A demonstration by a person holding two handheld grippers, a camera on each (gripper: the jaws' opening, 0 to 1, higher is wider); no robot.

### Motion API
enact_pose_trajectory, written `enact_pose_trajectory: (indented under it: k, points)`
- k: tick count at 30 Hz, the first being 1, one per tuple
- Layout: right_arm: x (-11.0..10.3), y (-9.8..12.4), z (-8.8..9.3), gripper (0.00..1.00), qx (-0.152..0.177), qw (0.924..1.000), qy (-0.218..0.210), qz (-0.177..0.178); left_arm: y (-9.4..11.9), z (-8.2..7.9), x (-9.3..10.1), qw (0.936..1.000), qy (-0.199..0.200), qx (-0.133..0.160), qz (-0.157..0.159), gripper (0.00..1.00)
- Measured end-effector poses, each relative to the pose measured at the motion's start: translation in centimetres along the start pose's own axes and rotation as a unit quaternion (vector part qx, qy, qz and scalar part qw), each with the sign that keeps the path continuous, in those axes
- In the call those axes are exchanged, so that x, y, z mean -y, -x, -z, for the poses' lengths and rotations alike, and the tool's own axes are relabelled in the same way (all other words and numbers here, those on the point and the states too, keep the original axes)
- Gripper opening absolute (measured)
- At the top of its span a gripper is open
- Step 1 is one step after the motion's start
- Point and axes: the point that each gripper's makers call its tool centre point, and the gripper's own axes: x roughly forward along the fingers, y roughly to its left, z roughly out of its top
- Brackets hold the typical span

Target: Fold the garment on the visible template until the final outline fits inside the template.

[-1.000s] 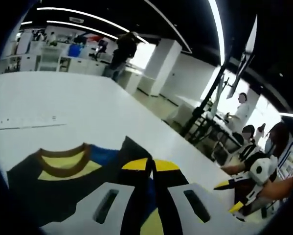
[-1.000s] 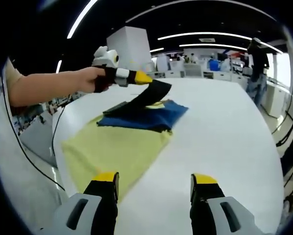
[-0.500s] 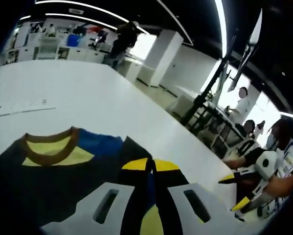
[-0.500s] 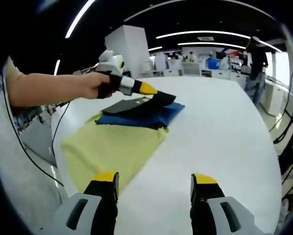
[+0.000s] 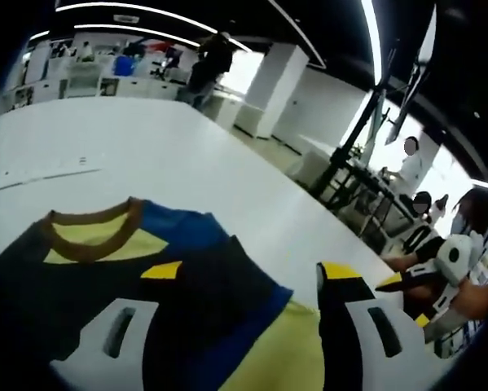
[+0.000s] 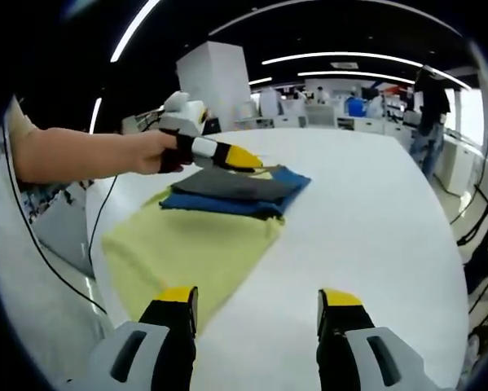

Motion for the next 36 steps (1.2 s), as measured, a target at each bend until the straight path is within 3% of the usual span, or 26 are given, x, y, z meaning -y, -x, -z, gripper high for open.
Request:
enact_pose_trajectory:
  k: [14, 22, 27, 36]
  points:
    - [-1.3, -0.7, -1.1, 0.57, 0.002, 0.9999, 0.011, -0.007, 3.2, -0.2, -1.0, 0.9997, -0.019, 0.006, -0.012, 0.67]
    - [-2.1, -1.1, -1.8, 0.57, 0.001, 0.9998, 0.017, -0.012, 5.7, 0.0, -2.1, 0.9982, -0.042, -0.01, -0.041, 0.67]
    - [-2.6, -1.3, -2.1, 0.57, 0.0, 0.9997, 0.02, -0.016, 7.2, 0.6, -2.5, 0.9977, -0.045, -0.021, -0.045, 0.67]
    - [-3.5, -1.4, -2.9, 0.57, -0.001, 0.9995, 0.025, -0.021, 10.3, 0.8, -2.9, 0.9983, -0.036, -0.011, -0.044, 0.66]
